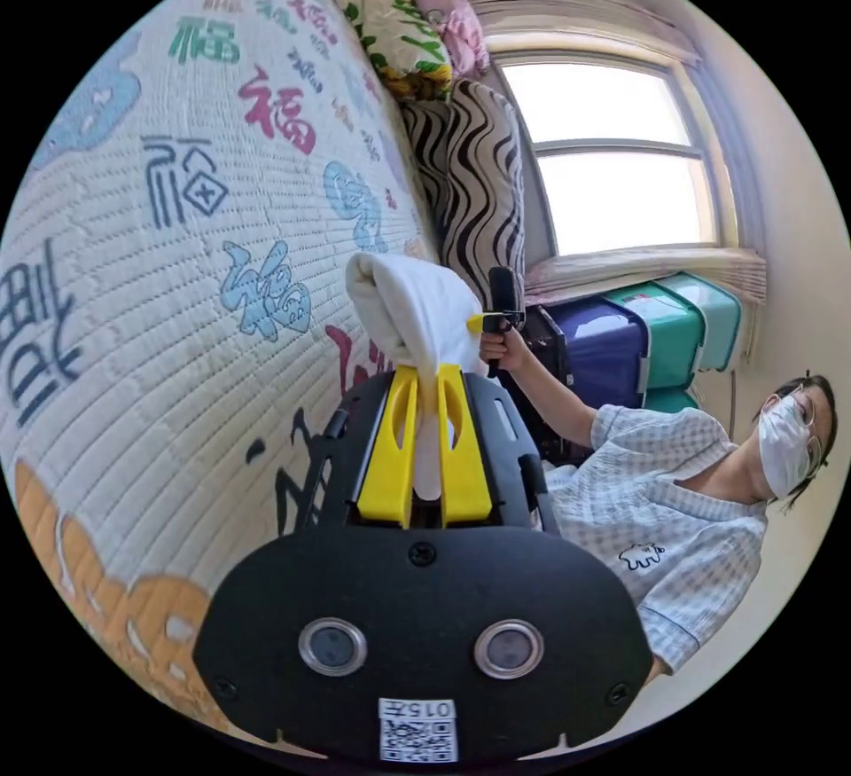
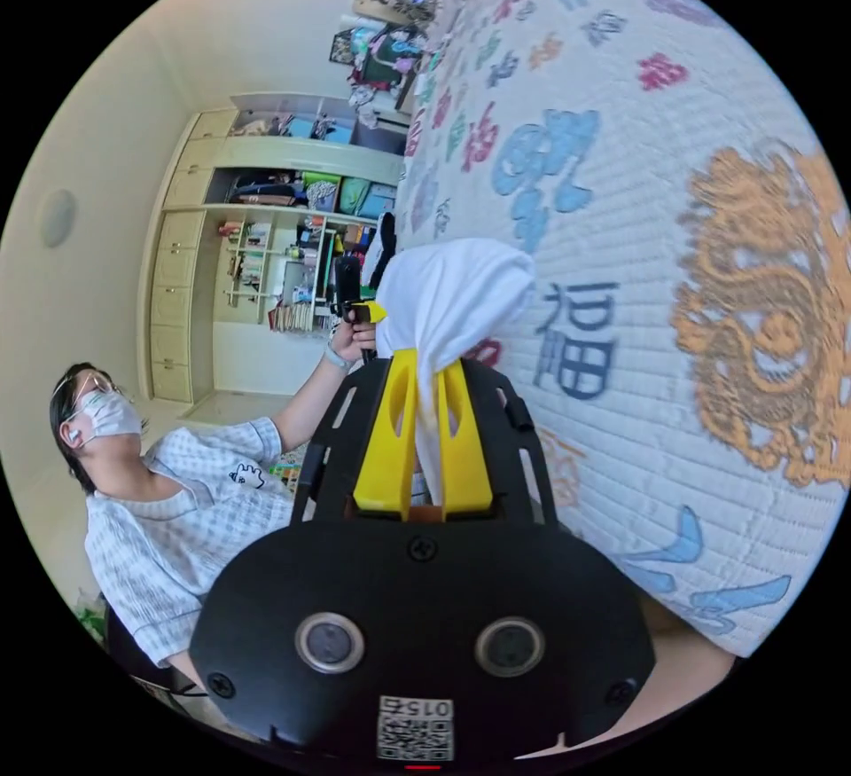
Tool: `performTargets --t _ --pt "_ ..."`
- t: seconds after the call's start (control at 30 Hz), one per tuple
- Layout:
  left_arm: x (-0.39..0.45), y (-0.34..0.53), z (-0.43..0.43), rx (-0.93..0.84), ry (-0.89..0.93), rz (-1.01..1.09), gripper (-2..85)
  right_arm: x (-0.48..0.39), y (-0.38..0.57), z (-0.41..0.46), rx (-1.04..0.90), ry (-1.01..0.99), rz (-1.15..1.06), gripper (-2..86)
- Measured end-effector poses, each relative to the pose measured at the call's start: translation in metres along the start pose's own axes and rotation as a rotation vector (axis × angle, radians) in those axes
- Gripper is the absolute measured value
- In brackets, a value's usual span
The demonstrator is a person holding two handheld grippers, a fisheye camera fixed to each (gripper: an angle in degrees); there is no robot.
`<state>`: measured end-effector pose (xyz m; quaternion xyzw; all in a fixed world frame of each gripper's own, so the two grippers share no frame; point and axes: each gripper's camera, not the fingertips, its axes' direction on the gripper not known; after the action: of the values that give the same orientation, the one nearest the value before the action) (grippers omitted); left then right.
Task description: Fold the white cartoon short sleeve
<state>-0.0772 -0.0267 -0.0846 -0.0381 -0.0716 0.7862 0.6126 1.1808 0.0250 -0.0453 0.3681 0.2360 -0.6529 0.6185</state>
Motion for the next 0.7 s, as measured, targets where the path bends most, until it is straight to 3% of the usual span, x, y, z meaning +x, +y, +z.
performTargets --t 0.2,0.4,0.7 --pt "0.064 0.040 -0.141 0.157 -0.089 0.056 1.8 -0.096 -0.069 0.128 -0.052 -0.045 -0.143 3.8" --pt "0.121 0.098 -0.299 0.298 -0.257 0.015 1.6 -0.191 -0.157 0.308 -0.194 -0.146 -0.283 3.7" --pt "0.188 0.138 -0.479 0.410 -0.548 -0.214 1.6 -0.307 -0.260 0.578 -0.357 -0.271 -0.334 3.1"
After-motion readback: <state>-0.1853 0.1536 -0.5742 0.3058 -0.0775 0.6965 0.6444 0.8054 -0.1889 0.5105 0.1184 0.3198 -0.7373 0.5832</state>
